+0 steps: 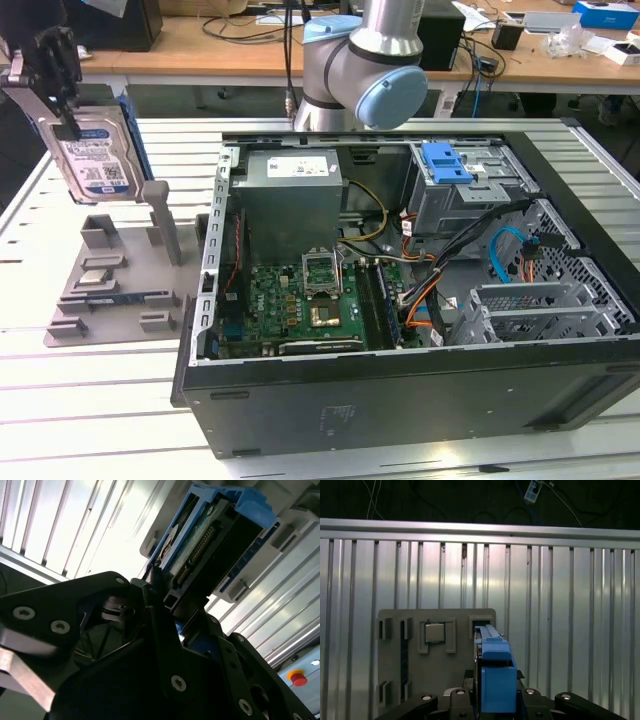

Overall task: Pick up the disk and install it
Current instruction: 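Pick up the disk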

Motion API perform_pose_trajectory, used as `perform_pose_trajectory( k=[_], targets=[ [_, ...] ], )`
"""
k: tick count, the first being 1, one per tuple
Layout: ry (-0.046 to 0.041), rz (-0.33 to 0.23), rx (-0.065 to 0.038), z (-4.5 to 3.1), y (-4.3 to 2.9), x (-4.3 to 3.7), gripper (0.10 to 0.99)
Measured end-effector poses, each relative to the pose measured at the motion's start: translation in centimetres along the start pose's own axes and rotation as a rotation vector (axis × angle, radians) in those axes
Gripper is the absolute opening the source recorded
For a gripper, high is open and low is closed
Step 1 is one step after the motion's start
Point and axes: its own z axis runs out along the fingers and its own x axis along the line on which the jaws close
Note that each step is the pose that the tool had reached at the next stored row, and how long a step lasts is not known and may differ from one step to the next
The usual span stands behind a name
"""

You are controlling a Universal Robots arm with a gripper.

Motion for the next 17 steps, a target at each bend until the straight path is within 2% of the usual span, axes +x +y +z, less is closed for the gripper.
perform_pose_trajectory(
  k=[9,11,17],
  targets=[
    [0.0000,0.000,0.000,-2.38,0.10,-0.09,0.369],
    [0.0000,0.000,0.000,-3.18,0.13,-0.12,0.369],
    [-0.0001,0.000,0.000,-4.42,0.18,-0.16,0.369]
  ],
)
